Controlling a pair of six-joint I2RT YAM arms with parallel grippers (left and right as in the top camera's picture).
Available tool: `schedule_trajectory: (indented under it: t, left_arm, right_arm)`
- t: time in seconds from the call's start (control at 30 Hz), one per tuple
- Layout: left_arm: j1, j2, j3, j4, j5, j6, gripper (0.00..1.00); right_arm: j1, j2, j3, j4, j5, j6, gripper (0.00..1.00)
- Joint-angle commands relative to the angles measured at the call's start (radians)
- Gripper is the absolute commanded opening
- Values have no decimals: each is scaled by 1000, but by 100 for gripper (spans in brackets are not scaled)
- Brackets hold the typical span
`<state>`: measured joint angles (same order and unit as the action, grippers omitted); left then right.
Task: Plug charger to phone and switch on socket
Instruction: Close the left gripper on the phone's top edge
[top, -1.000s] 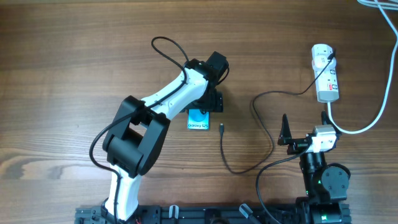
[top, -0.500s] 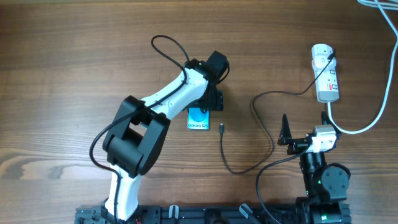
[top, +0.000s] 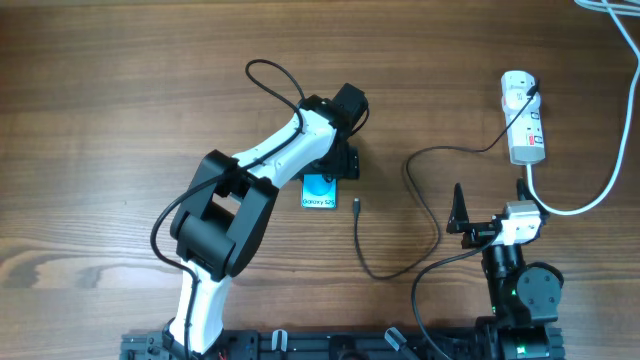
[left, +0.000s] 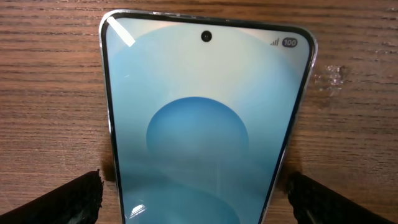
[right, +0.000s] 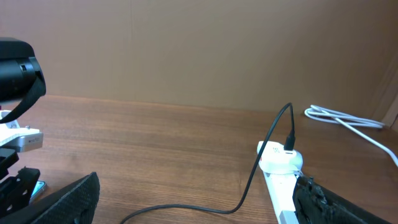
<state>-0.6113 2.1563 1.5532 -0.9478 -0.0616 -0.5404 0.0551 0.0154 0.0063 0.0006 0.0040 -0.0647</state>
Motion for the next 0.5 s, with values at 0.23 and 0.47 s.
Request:
schedule_trajectory:
  t: [0.23,0.47]
  left_arm:
    - [48,69,-18,14,79,50,100]
    - [47,69,-18,13,76,64,100]
  right_arm:
    - [-4,-11,-1,6,3,14,100]
    - [-4,-11,-1,6,3,15,100]
